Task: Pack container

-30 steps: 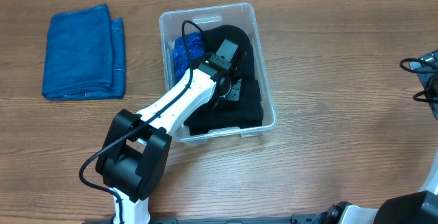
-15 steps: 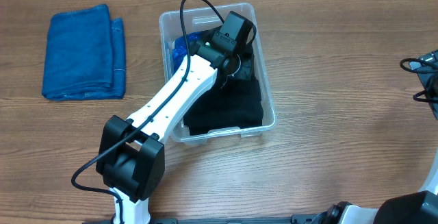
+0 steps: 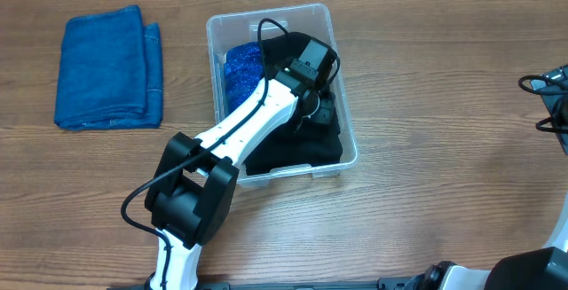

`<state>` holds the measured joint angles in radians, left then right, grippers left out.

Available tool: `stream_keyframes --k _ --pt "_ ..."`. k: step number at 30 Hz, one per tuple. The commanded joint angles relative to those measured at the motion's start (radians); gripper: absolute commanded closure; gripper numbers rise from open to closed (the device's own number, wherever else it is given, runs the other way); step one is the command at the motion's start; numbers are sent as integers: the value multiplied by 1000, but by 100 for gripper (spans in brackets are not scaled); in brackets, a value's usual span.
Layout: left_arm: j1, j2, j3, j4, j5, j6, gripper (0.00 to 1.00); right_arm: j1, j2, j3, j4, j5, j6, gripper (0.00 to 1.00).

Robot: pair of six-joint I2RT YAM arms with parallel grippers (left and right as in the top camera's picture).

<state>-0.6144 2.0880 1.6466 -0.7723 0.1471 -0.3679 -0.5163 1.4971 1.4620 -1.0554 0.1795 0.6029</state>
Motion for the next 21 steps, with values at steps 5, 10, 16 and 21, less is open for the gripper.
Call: stream_keyframes --k 5,10,16,21 --pt "-9 6 38 -3 21 18 96 -3 0 -5 6 -2 8 0" --pt "13 -77 111 -121 -136 23 96 -3 0 -5 6 -2 8 0" --pt "25 -203 136 -270 -314 -108 96 -3 0 -5 6 -2 8 0" --pt "48 -209 129 -390 -311 -221 96 -3 0 -5 6 -2 8 0"
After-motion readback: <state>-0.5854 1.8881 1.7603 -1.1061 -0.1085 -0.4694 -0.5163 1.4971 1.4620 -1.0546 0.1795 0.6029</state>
